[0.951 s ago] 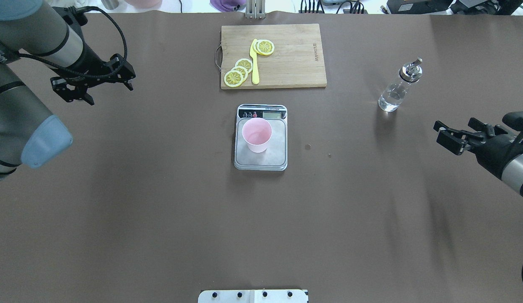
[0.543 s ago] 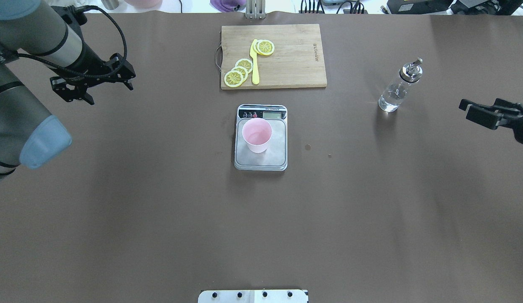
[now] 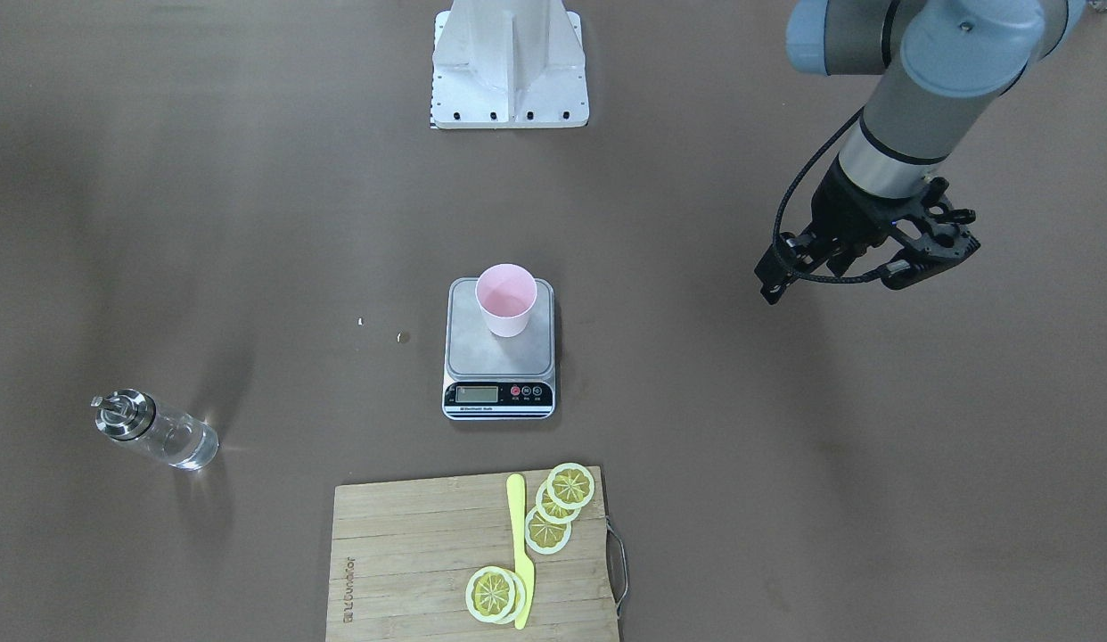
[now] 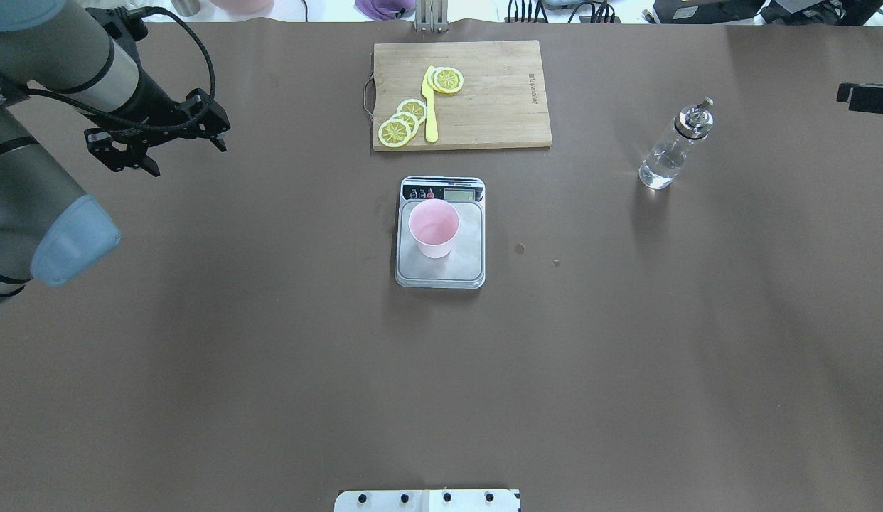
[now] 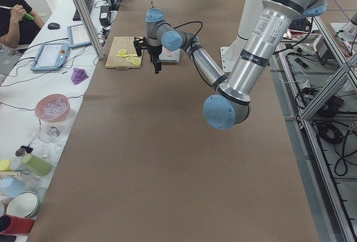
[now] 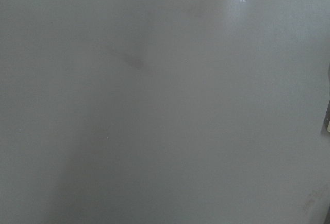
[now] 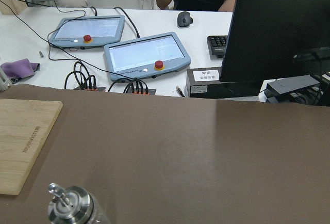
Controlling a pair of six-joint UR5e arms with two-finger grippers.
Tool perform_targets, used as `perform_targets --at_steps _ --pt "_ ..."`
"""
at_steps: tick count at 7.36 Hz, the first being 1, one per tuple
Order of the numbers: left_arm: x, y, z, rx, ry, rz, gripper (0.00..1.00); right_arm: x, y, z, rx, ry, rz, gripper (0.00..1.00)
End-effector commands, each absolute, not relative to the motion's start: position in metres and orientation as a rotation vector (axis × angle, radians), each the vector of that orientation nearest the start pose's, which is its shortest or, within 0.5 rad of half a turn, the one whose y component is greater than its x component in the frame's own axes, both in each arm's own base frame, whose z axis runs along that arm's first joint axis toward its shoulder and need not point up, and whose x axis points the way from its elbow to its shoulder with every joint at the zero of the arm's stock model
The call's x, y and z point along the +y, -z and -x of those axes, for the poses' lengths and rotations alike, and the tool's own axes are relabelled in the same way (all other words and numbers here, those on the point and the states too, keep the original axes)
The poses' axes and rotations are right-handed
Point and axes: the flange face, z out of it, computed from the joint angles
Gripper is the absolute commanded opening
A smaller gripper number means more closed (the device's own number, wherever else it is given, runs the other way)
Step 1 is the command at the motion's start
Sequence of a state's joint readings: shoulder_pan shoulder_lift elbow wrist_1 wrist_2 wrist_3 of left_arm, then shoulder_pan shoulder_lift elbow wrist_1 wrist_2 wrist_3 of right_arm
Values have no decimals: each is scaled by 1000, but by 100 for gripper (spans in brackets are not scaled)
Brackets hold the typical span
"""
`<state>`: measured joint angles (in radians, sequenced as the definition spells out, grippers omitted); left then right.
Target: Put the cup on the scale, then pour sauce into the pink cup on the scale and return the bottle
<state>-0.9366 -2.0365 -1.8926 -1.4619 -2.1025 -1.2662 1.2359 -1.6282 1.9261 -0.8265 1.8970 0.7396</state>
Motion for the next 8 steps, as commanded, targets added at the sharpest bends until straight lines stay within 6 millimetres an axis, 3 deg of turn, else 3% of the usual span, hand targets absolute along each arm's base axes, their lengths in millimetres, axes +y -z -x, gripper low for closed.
perform_targets --at_steps 1,2,3,5,6,8 --pt "-529 -263 -285 855 400 12 99 -528 -487 24 -811 -112 -605 100" --pt "-533 -263 -281 851 405 3 99 -531 -517 6 -787 -23 -583 100" --pt "-543 -266 -263 840 353 -40 99 -532 -538 -3 -777 24 -497 100" --pt "-586 -301 -191 743 265 -99 99 -519 -562 -21 -800 76 -388 100" --pt "-602 -322 -140 680 192 -103 99 -500 -583 -27 -795 89 -370 100" --pt "-625 -380 -54 658 41 -49 99 -460 -639 -36 -666 43 -298 100"
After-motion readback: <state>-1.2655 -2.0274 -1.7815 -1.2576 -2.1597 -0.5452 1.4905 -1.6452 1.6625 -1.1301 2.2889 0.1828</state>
